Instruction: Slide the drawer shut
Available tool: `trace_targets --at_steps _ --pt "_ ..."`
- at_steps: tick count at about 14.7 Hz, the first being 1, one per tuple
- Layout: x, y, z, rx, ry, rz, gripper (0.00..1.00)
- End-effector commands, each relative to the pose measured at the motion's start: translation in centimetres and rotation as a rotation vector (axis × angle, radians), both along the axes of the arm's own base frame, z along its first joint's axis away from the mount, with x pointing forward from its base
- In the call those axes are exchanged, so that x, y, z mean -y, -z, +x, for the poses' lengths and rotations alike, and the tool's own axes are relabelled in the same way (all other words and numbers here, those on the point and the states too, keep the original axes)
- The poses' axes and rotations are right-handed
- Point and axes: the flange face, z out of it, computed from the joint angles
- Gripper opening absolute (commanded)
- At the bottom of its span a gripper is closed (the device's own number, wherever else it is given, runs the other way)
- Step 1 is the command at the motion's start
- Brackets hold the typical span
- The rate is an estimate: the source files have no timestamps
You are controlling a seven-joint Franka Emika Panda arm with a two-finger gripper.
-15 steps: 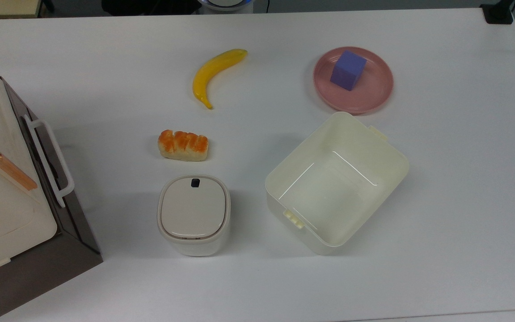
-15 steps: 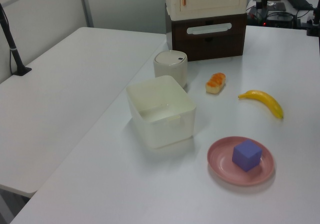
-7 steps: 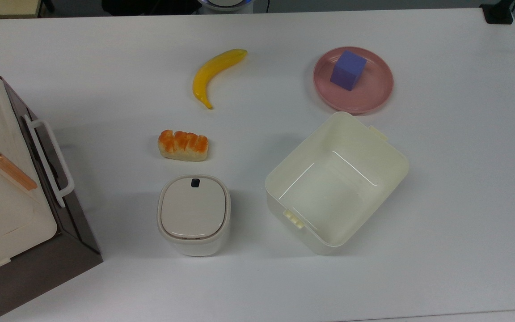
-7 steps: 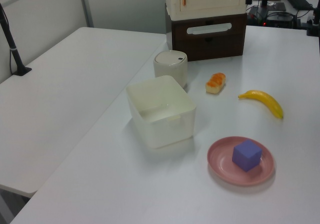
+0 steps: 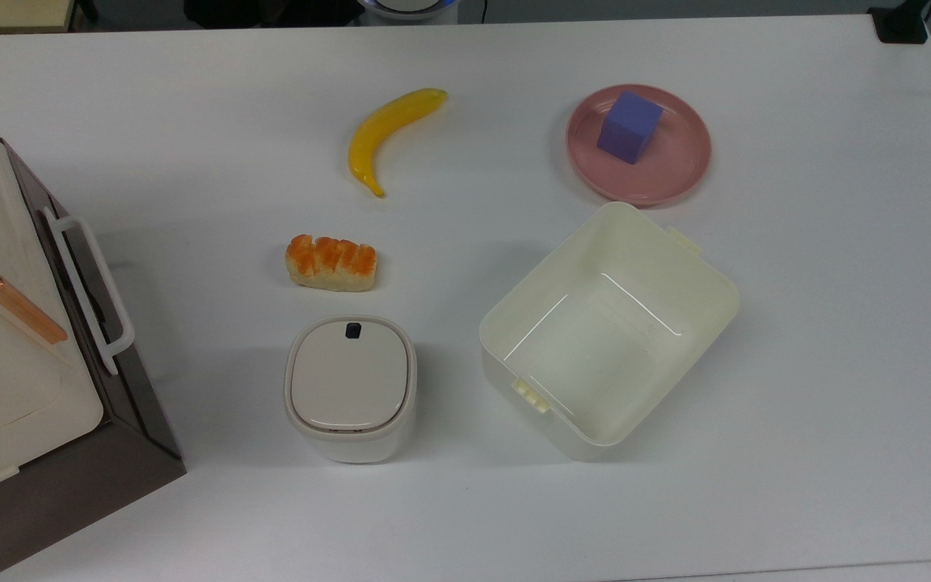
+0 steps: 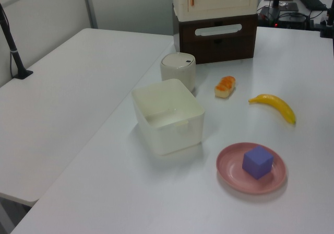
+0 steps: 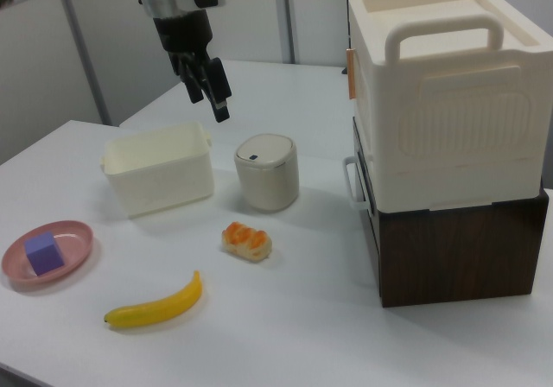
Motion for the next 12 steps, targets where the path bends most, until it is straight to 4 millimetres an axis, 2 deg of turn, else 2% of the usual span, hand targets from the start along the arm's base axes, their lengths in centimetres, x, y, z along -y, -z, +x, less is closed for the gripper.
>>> trace_targets --at_steps 1,5,8,12 --pt "-0.6 0.6 0.1 0.002 -0.049 0.015 1.0" --pt "-2.5 1.5 0.3 -0.024 -0.093 0.01 1.0" --pt "-2.3 2.2 0.2 -0.041 -0.224 0.005 1.0" --pt "-2.4 2.2 0.3 -0.038 -0.242 0.012 1.0"
